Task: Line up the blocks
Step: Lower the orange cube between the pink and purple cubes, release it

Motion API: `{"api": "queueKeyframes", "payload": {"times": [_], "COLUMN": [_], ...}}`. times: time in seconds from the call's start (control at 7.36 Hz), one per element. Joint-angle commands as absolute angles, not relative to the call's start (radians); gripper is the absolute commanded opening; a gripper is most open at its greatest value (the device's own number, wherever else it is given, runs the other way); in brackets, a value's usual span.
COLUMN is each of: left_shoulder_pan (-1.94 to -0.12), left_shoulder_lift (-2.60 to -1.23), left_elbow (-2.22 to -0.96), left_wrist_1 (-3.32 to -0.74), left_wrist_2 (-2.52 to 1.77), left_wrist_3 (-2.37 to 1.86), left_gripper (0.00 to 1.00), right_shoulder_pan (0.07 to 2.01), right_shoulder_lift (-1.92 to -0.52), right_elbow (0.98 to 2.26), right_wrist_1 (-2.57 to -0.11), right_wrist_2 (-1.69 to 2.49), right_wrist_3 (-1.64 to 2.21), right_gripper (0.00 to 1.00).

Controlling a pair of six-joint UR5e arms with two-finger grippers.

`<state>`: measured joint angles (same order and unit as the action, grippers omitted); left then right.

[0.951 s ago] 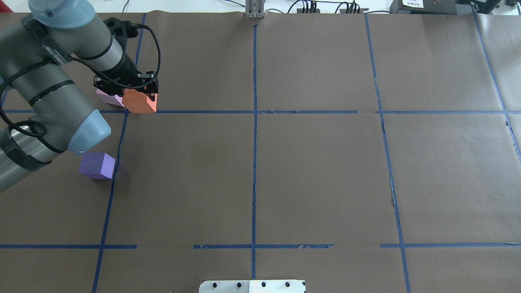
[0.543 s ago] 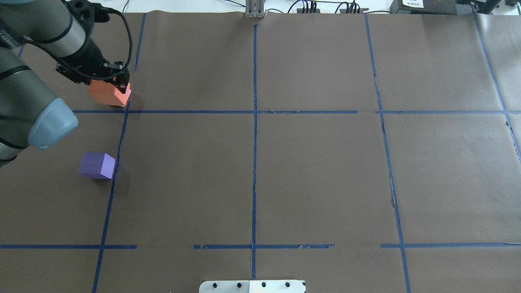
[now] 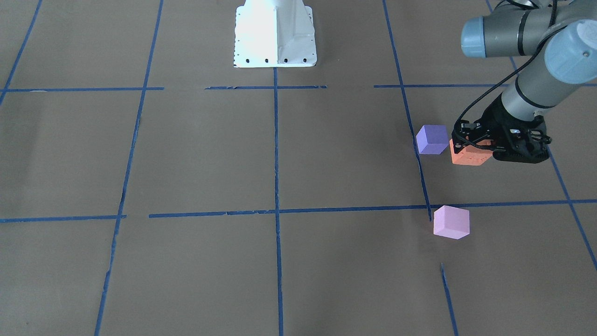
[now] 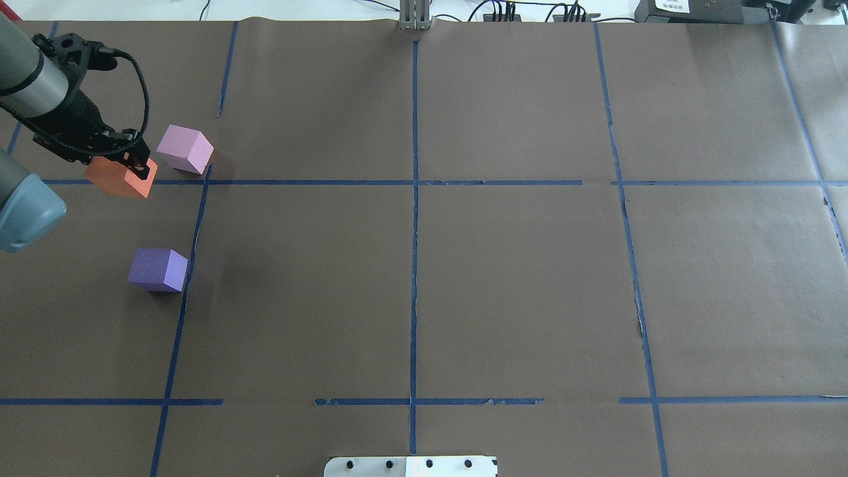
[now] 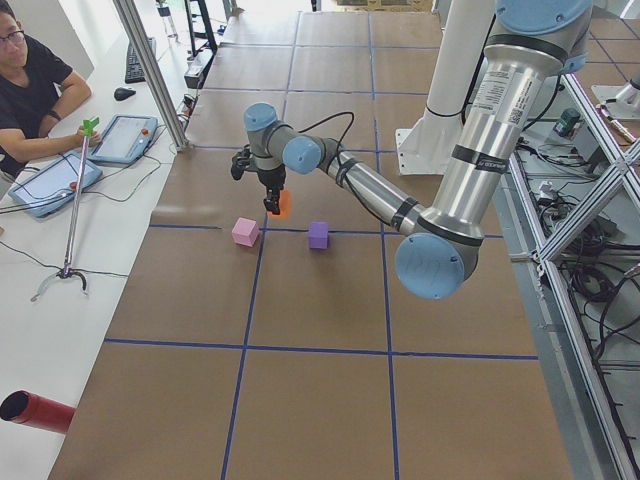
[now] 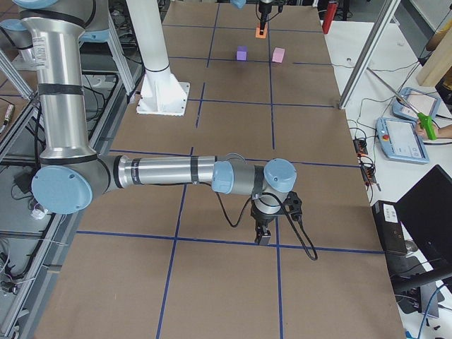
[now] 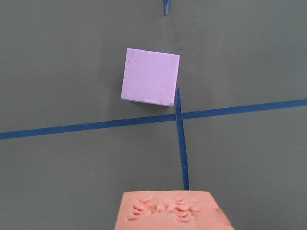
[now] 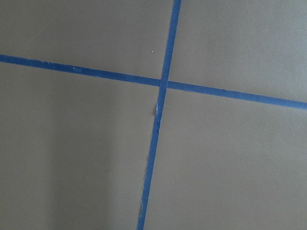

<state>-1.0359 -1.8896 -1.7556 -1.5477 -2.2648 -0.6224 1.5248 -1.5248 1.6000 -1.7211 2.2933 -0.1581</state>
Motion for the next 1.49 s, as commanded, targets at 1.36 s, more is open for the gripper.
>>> {"api": "queueKeyframes", "payload": {"times": [1.36], "left_shoulder_pan": [-0.928], "left_shoulder_lift": [-1.917], "left_elbow": [-1.428], "left_wrist_1": [-1.922], "left_wrist_2": [-2.263], "left_wrist_3": [-0.776], "left_gripper": [0.23], "right_shoulder_pan": [1.525], "right_shoulder_lift": [-1.525], "right_elbow": [1.600], "right_wrist_1": [-1.721], "right_wrist_2": [2.293], "right_wrist_3": [-0.158], "right_gripper": [1.00]}}
